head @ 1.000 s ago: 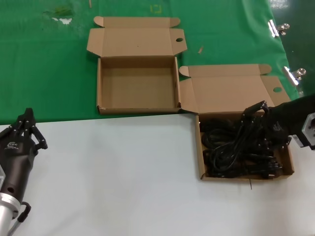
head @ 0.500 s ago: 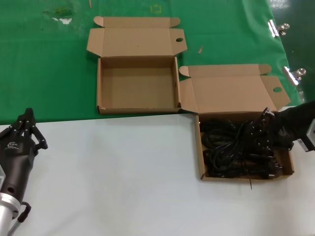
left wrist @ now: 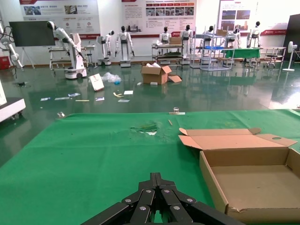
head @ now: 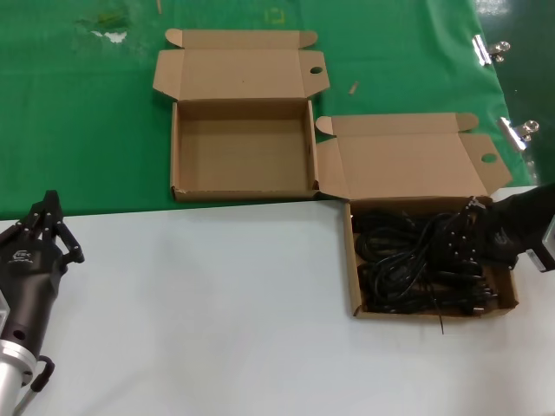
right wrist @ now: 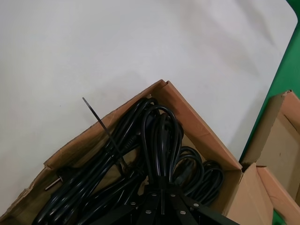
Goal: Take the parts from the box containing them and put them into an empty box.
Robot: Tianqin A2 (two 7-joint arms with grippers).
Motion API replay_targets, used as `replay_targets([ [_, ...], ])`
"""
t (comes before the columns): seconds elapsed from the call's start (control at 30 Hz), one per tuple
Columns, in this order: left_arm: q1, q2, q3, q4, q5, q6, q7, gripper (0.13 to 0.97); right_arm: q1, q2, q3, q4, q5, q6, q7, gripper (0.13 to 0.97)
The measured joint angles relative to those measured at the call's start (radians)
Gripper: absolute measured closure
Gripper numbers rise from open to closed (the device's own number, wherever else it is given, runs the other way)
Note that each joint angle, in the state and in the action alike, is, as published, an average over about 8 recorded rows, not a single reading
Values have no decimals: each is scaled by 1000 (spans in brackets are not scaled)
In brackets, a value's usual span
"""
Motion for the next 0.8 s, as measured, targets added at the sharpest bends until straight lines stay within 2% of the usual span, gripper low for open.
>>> replay_targets([
  [0.4,0,0,0,0,0,0,0,957,-37,36,5,97,5,4,87,927],
  [0.67,0,0,0,0,0,0,0,957,-50,43,8,124,11,7,104,831],
  [0.8,0,0,0,0,0,0,0,957,-52,37,7,122,13,11,100,831],
])
